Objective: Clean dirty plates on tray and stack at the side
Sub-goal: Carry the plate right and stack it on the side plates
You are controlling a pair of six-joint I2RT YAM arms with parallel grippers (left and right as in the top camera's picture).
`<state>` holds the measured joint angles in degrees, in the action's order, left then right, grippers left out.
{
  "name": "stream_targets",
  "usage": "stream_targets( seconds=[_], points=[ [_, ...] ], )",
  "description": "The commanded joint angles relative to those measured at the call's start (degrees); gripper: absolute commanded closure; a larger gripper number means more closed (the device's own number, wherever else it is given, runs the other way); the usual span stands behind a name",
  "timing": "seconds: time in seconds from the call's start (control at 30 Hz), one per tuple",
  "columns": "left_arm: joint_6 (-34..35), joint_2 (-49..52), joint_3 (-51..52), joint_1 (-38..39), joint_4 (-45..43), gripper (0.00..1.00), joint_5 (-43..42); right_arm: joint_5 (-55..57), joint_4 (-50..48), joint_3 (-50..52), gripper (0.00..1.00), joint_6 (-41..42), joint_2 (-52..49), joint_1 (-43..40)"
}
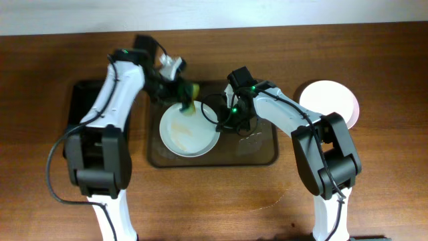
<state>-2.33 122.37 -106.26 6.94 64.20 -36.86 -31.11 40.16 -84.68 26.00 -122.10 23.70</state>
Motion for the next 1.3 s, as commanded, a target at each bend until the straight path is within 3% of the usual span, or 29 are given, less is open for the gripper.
stream_targets(
  seconds=[0.0, 0.07, 0.27, 0.37, 0.5, 0.67, 0.93, 1.03, 1.13, 1.27],
  points=[
    [-2.3, -0.1, -5.8, -5.3, 0.3, 0.99, -5.7, -1.8, 0.0, 0.2, 0.96, -3.1, 3.6, -1.7],
    [-2.3, -0.1, -5.7, -6.9, 0.5, 1.00, -4.4, 6.2, 2.1, 0.2, 0.96, -3.0, 8.0, -2.4],
    [-2.1, -0.1, -5.5, -7.8, 1.0, 1.00, 4.6, 49.5, 11.5, 0.2, 0.96, 0.7, 23.7, 1.3],
    [-2.1, -0.1, -5.5, -7.6, 1.0, 0.99, 7.0, 65.7, 12.0, 0.2, 0.96, 0.7, 25.0, 6.3],
    [-2.1, -0.1, -5.5, -6.8, 0.9, 0.99, 7.4, 95.1, 11.9, 0.2, 0.96, 1.5, 24.9, 18.4],
    [-2.1, -0.1, -5.5, -6.7, 0.8, 1.00, 7.4, 113.2, 11.1, 0.2, 0.96, 2.1, 24.9, 26.3],
    [-2.1, -0.1, -5.5, -6.7, 0.8, 0.99, 7.4, 111.7, 10.8, 0.2, 0.96, 6.3, 24.9, 26.3],
    [-2.1, -0.1, -5.5, -6.7, 0.9, 0.99, 8.3, 82.2, 11.6, 0.2, 0.96, 9.9, 25.0, 21.1],
    [-2.1, -0.1, -5.5, -6.7, 1.5, 0.99, 10.4, 59.7, 12.5, 0.2, 0.96, 12.6, 25.4, 11.8],
    [-2.1, -0.1, -5.5, -6.7, 1.5, 0.99, 10.4, 43.1, 14.1, 0.2, 0.96, 10.4, 26.3, -6.1]
  ],
)
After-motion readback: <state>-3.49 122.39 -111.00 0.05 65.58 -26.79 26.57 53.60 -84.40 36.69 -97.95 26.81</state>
